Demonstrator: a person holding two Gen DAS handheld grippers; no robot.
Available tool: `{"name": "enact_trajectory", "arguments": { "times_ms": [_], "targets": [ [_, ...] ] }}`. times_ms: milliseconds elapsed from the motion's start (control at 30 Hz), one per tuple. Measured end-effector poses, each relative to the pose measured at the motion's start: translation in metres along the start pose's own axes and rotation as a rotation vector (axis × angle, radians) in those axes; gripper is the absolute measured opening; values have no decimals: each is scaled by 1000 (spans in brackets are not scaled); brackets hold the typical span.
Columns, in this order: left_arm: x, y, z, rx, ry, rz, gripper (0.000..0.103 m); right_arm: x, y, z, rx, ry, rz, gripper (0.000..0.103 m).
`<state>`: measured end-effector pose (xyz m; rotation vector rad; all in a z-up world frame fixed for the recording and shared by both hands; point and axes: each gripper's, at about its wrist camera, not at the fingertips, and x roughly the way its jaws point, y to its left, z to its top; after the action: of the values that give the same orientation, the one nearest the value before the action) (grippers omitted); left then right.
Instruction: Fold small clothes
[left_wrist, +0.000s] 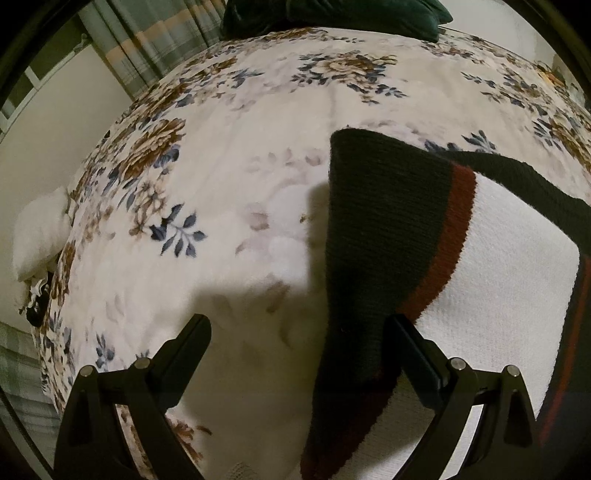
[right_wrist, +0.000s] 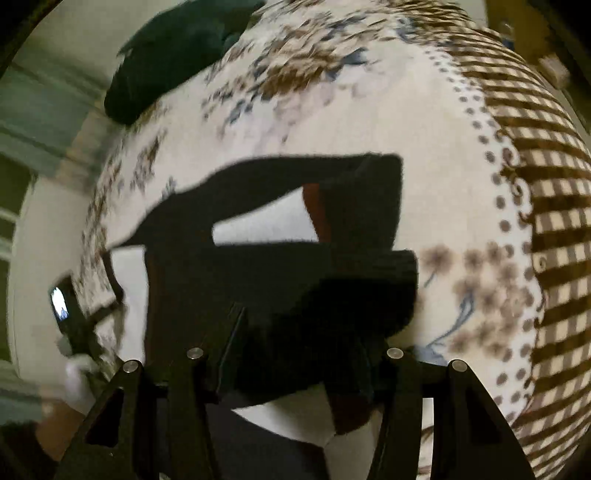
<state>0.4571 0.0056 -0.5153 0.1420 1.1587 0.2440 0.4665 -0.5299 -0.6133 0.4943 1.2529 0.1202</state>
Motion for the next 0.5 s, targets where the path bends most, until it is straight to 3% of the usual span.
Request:
{"name": "enact_trajectory", "arguments": {
  "times_ms": [100, 200, 300, 400, 500],
  "targets": [
    [-13, -2, -2, 7, -19, 8, 99, 12, 10, -10, -108, 110, 28, 55],
    [-36, -8, -8, 21, -65, -5, 99, 19, 22, -33, -220, 274, 55, 55],
    [-52, -19, -12, 39, -97, -22, 99, 16, 19, -54, -256, 315, 1, 55],
    [-56, -33, -12, 64, -105, -31, 99, -3, -5, -50, -141, 189, -11, 55],
    [-53, -46, -11, 85, -93, -45, 99, -35, -44, -32, 71, -50, 69, 55]
  ]
}}
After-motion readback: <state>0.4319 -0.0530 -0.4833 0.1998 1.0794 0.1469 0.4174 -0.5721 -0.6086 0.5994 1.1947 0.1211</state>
